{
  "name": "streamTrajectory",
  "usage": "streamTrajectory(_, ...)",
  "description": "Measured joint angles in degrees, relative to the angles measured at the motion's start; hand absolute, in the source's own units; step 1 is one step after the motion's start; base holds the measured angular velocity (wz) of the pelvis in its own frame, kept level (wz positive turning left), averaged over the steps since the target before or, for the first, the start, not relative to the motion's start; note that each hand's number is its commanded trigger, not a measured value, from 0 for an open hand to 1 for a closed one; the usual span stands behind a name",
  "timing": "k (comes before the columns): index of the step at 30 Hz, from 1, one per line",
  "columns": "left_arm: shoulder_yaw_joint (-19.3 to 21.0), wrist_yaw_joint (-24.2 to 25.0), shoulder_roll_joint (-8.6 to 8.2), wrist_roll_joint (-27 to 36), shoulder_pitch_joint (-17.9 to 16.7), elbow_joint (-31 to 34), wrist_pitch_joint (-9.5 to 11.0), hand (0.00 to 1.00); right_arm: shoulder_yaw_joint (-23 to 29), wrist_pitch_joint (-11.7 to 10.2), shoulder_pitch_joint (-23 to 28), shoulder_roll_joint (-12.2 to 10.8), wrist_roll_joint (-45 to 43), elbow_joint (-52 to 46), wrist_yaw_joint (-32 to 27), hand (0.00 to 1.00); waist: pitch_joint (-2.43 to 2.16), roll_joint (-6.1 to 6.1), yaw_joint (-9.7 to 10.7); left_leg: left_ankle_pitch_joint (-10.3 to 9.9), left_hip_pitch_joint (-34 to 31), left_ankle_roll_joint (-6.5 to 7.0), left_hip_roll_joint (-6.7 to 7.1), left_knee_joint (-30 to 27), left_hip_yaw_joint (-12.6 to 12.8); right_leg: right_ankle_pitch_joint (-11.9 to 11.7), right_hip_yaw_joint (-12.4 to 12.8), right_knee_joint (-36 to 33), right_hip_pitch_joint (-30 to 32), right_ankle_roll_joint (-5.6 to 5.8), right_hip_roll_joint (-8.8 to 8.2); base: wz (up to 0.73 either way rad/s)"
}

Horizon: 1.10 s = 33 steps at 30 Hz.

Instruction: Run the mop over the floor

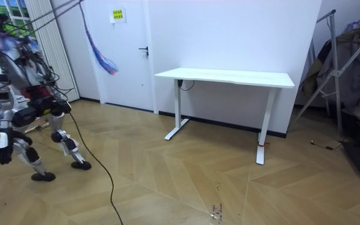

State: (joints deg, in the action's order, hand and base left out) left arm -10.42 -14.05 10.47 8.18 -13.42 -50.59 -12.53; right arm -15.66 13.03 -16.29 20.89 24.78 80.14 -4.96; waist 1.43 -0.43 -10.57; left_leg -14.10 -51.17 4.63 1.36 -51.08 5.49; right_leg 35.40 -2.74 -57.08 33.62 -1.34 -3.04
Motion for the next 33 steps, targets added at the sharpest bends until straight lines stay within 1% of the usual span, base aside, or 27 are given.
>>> streamTrajectory(1,0.12,0.46,0.02,-0.05,0.41,0.06,0.02,0.0,-0.19,0.0,2.5,0.24,0.3,0.25,0.42,1.0,-0.09,0.1,0.01,-1.16,1.3,1.8,0.75,0.18,0.25,0.15,-0.79,1.37,-1.74,0.36,-1.15,0.44)
streamTrajectory(2,0.15,0.66,0.02,-0.38,0.58,0.05,0.01,0.0,-0.62,0.01,3.65,0.27,0.32,0.3,0.59,1.0,-0.11,-0.03,0.02,-1.91,1.96,2.37,1.35,0.26,0.46,-0.15,-0.73,0.95,-2.13,0.94,-1.69,0.23)
streamTrajectory(3,0.12,0.85,-0.28,-1.24,0.92,0.02,0.08,0.0,-1.06,-0.03,5.93,0.65,0.21,0.45,0.54,1.0,-0.12,0.13,0.59,-3.24,3.25,3.4,2.57,0.28,0.79,-1.81,-0.63,-1.82,-2.0,2.74,-2.57,0.2)
streamTrajectory(4,0.12,0.91,-0.67,-1.61,1.58,-0.13,0.15,0.0,-1.13,-0.03,8.22,0.92,-0.39,1.01,0.21,1.0,-0.2,0.9,1.44,-4.3,4.76,4.35,3.75,0.27,0.78,-4.56,-0.57,-5.42,-1.45,3.71,-3.81,0.24)
streamTrajectory(5,0.13,0.93,-0.78,-1.86,1.81,-0.2,0.34,0.0,-1.13,-0.01,9.5,0.9,-0.65,1.24,-0.18,1.0,-0.37,1.37,1.84,-4.89,5.3,4.63,4.3,0.33,0.47,-6.19,-0.38,-7.22,-0.94,3.94,-4.07,0.23)
streamTrajectory(6,0.23,0.92,-0.82,-3.32,2.16,-0.05,0.94,0.0,-1.12,-0.01,11.48,0.51,-0.69,1.72,-0.77,1.0,-0.58,2.37,2.46,-6.03,6.16,5.18,4.58,0.42,0.0,-8.87,0.38,-10.34,0.6,3.84,-3.67,0.0)
streamTrajectory(7,0.53,0.87,-0.86,-4.56,3.07,-0.19,1.34,0.0,-1.12,0.03,12.72,-0.49,-0.71,2.14,-1.77,1.0,-0.87,3.27,2.56,-6.78,6.39,5.33,4.41,0.7,-0.2,-9.09,1.33,-11.8,3.79,3.72,-2.69,0.0)
streamTrajectory(8,0.93,0.86,-0.97,-5.02,3.7,-0.29,1.32,0.0,-1.12,0.03,13.28,-1.05,-0.71,2.15,-2.29,1.0,-0.73,3.72,2.8,-6.94,6.56,5.46,4.36,0.93,-0.33,-9.06,1.24,-11.7,5.41,3.69,-2.42,-0.03)
streamTrajectory(9,1.27,0.66,-1.01,-6.07,4.76,-0.29,1.33,0.0,-1.08,0.03,14.33,-2.53,-0.75,2.16,-3.19,1.0,-0.58,4.15,3.71,-7.09,7.02,5.65,4.39,1.92,-0.41,-9.15,1.43,-10.24,9.11,3.52,-1.83,0.04)
streamTrajectory(11,1.22,0.3,-1.29,-6.79,5.15,-0.15,1.43,0.0,-0.99,0.0,15.33,-4.5,-0.75,2.05,-3.76,1.0,-0.55,4.39,4.43,-7.23,8.3,5.53,4.5,3.64,-0.45,-9.55,1.47,-3.51,13.4,3.34,-1.03,-0.04)
streamTrajectory(12,1.19,-0.05,-1.75,-6.98,5.08,-0.36,1.34,0.0,-1.0,0.0,15.87,-5.58,-0.85,2.04,-3.78,1.0,-0.51,4.35,4.93,-7.51,9.78,5.24,4.5,4.75,-0.45,-11.14,1.45,3.15,14.28,2.78,-0.29,-0.05)
streamTrajectory(13,1.18,-0.25,-2.22,-6.84,4.73,-0.71,1.24,0.0,-1.02,0.01,16.32,-6.32,-0.85,2.05,-3.69,1.0,-0.42,4.18,5.43,-8.25,11.51,4.93,4.5,5.39,-0.52,-13.69,0.95,8.59,14.28,1.69,0.11,0.0)
streamTrajectory(14,1.17,-0.3,-2.55,-6.54,4.5,-0.91,1.03,0.0,-1.02,0.03,16.65,-6.45,-0.91,2.05,-3.61,1.0,-0.45,4.27,5.62,-8.85,12.27,4.72,4.5,5.3,-0.85,-15.23,0.62,9.53,14.14,0.97,0.21,0.05)
streamTrajectory(16,1.24,-0.34,-3.23,-5.92,3.24,-1.28,-0.07,0.0,-0.44,0.44,17.48,-6.6,-2.69,1.98,-3.63,1.0,-0.72,4.37,5.49,-11.68,14.22,3.36,3.73,3.23,-1.97,-17.26,-1.27,9.87,11.26,-0.83,0.92,0.0)
streamTrajectory(17,1.34,-0.36,-3.13,-5.72,3.24,-1.44,-0.3,0.0,-0.31,0.58,17.42,-6.62,-2.98,1.9,-3.62,1.0,-0.64,4.12,5.53,-12.4,14.51,3.06,3.56,2.41,-2.03,-17.38,-1.76,9.09,10.96,-1.34,0.74,0.0)
streamTrajectory(19,1.97,-0.52,-2.91,-5.33,4.19,-2.93,-1.1,0.0,0.96,1.17,15.08,-6.45,-4.62,2.54,-3.49,1.0,-0.34,2.72,5.53,-13.81,14.26,1.06,3.03,-2.45,-2.28,-14.32,-2.1,5.18,10.57,-2.74,0.66,0.12)
streamTrajectory(20,2.08,-0.53,-2.91,-5.16,4.22,-2.97,-1.15,0.0,1.1,1.56,14.09,-6.17,-4.73,2.87,-3.43,1.0,-0.36,2.46,5.42,-13.89,13.88,0.9,2.76,-3.96,-2.21,-13.59,-2.09,4.45,10.57,-3.11,0.83,-0.06)
streamTrajectory(21,2.08,-0.54,-2.92,-4.12,4.24,-2.95,-1.13,0.0,1.05,1.92,11.45,-5.47,-4.72,3.74,-3.13,1.0,-0.29,2.1,4.9,-13.98,13.26,0.67,1.59,-7.01,-1.46,-12.64,-2.03,3.31,10.41,-3.61,1.57,-0.27)
streamTrajectory(22,2.12,-0.56,-2.91,-3.14,4.26,-2.8,-1.14,0.0,1.09,2.09,8.55,-4.58,-4.71,3.87,-2.83,1.0,-0.24,1.42,4.05,-14.06,13.27,0.52,0.93,-8.36,-0.87,-12.16,-1.41,2.49,10.41,-4.0,2.25,-0.34)
streamTrajectory(24,2.18,-0.9,-2.85,-1.54,4.25,-2.1,-0.97,0.0,1.16,2.0,3.48,-3.06,-4.43,3.99,-2.41,1.0,0.16,0.32,3.13,-14.09,13.34,0.47,0.86,-8.04,-0.92,-12.41,-0.82,2.37,10.71,-3.94,2.77,-0.23)
streamTrajectory(25,2.2,-1.12,-2.48,-0.86,4.26,-1.68,-0.71,0.0,1.15,1.72,-0.03,-2.19,-3.12,3.89,-2.44,1.0,0.28,-0.02,2.51,-14.32,13.38,0.01,0.74,-7.63,-1.03,-12.74,-0.69,2.43,11.01,-4.23,3.09,-0.1)
streamTrajectory(26,2.21,-1.34,-2.2,-0.91,4.33,-1.61,-0.59,0.0,1.27,1.43,-1.44,-1.87,-2.48,3.85,-2.4,1.0,0.38,-0.29,2.44,-14.4,13.37,-0.15,0.79,-7.39,-1.2,-12.88,-0.68,2.44,11.17,-4.42,3.17,0.0)
streamTrajectory(27,2.4,-1.75,-1.62,-1.07,4.53,-1.77,-0.31,0.0,1.4,0.72,-3.98,-1.61,-2.34,3.48,-2.13,1.0,0.79,-1.06,2.37,-14.43,13.34,-0.21,1.13,-6.4,-1.71,-13.13,-0.71,2.48,11.6,-4.71,3.16,0.15)
streamTrajectory(28,2.41,-1.91,-1.21,-1.09,4.85,-1.79,-0.05,0.0,1.75,0.11,-6.11,-1.2,-2.36,3.02,-1.7,1.0,0.98,-1.39,2.26,-14.44,13.28,-0.23,1.33,-5.18,-2.35,-13.57,-1.04,3.1,11.83,-4.79,3.2,0.23)
streamTrajectory(30,2.3,-2.14,-0.78,-1.01,4.84,-1.73,0.01,0.0,2.95,0.21,-7.81,-1.01,-1.81,2.85,-1.13,1.0,0.88,-1.22,2.24,-14.35,13.29,-0.4,1.18,-2.87,-2.72,-14.83,-2.33,5.5,11.57,-5.04,3.51,0.29)
streamTrajectory(32,2.32,-2.22,-0.64,-1.21,4.77,-2.23,-0.02,0.0,3.19,0.35,-7.25,-0.96,-1.49,2.81,-0.19,1.0,0.83,-1.3,1.96,-14.14,13.88,-0.74,0.91,-0.18,-3.4,-16.25,-2.8,7.97,11.07,-5.04,4.02,0.11)
streamTrajectory(33,2.32,-2.07,-0.69,-1.56,4.75,-2.51,-0.38,0.0,3.13,0.14,-6.71,-0.92,-1.61,2.91,0.44,1.0,0.79,-1.07,1.92,-14.01,14.11,-0.96,0.35,1.07,-3.33,-17.19,-3.52,9.32,10.67,-5.38,4.06,-0.09)
